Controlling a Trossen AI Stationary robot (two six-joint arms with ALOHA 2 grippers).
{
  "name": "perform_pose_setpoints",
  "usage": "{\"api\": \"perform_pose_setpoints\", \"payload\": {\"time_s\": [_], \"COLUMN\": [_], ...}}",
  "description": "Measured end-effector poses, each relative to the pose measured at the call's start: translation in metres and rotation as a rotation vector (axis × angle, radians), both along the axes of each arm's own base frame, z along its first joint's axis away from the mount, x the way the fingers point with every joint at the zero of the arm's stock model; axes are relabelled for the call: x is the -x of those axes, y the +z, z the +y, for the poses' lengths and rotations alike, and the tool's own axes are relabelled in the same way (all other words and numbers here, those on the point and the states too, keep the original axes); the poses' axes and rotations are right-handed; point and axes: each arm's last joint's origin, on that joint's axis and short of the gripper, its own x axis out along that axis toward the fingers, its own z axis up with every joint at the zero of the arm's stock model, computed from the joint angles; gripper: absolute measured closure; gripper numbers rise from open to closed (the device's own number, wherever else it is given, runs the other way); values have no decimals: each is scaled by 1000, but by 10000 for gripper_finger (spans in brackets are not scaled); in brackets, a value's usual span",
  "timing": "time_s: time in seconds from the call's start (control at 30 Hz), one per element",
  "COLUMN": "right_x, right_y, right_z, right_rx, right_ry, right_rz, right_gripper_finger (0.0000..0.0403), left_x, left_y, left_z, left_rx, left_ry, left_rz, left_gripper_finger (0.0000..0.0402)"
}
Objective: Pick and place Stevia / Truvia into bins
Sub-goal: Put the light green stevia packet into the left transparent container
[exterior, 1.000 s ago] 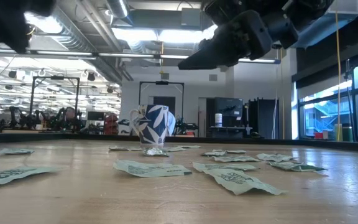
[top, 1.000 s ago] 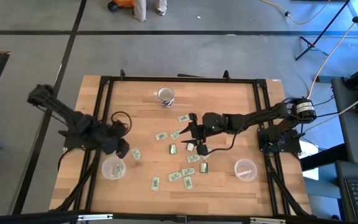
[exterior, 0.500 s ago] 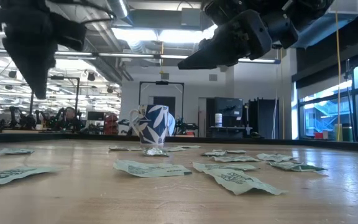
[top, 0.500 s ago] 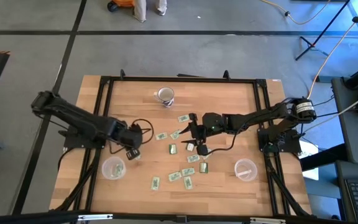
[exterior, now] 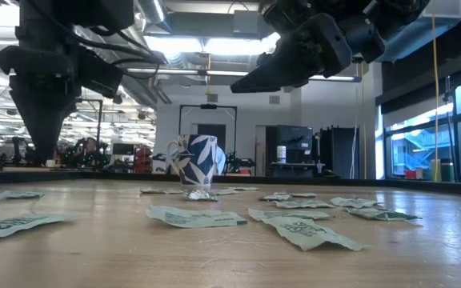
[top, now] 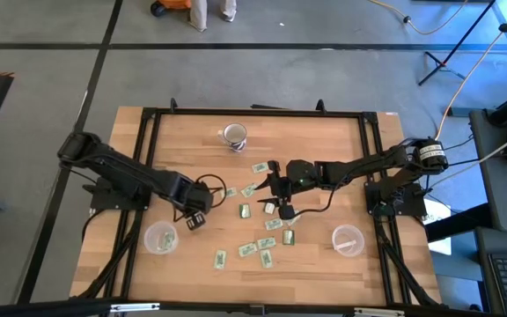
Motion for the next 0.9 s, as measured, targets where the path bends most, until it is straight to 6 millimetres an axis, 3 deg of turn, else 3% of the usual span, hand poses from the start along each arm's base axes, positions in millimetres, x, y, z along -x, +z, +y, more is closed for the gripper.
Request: {"api": "perform_pose_setpoints", "payload": {"time_s": [0.6, 0.9], "right_x": [0, 0], "right_y": [0, 0], "right_z": [0, 0], "right_rx": [-4, -3], "right_ry": [-1, -1], "right_rz": [1, 1], "right_gripper_finger": [218, 218], "left_x": [-12, -13], "left_y": [-39, -45], "left_z": [-4, -4], "left_rx": [-17, -22], "left_ry": [34, 32], "left_rz": [164, 195], "left_gripper_finger": [336, 344]}}
